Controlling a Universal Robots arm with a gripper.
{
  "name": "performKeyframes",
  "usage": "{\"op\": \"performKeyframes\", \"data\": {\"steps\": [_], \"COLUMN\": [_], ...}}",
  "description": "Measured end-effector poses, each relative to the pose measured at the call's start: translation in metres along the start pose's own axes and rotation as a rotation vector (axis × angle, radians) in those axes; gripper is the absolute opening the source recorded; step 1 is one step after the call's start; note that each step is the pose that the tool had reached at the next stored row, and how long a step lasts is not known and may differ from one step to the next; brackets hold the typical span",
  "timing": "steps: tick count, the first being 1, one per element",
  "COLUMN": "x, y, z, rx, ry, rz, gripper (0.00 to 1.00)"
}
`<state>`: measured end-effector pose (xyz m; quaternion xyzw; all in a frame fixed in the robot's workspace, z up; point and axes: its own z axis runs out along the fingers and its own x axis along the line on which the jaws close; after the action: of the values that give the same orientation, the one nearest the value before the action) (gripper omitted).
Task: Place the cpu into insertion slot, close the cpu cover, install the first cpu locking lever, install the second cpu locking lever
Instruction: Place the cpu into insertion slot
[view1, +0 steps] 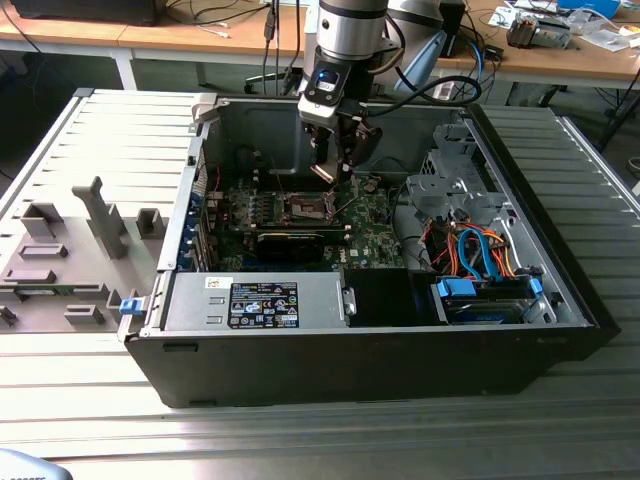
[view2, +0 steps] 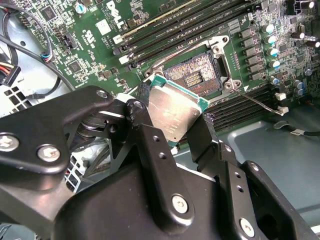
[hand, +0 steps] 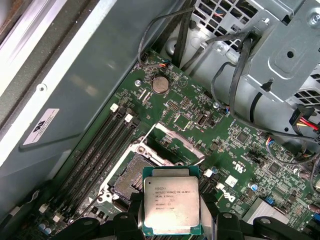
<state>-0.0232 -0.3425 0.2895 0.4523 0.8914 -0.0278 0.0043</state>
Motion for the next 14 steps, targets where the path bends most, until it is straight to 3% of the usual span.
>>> {"op": "performKeyframes", "data": {"steps": [14], "x": [0.0000], "y": [0.0000], "z": [0.0002], "rx": [0.0001], "ry": [0.0003], "rz": [0.006], "gripper": [0.55]}}
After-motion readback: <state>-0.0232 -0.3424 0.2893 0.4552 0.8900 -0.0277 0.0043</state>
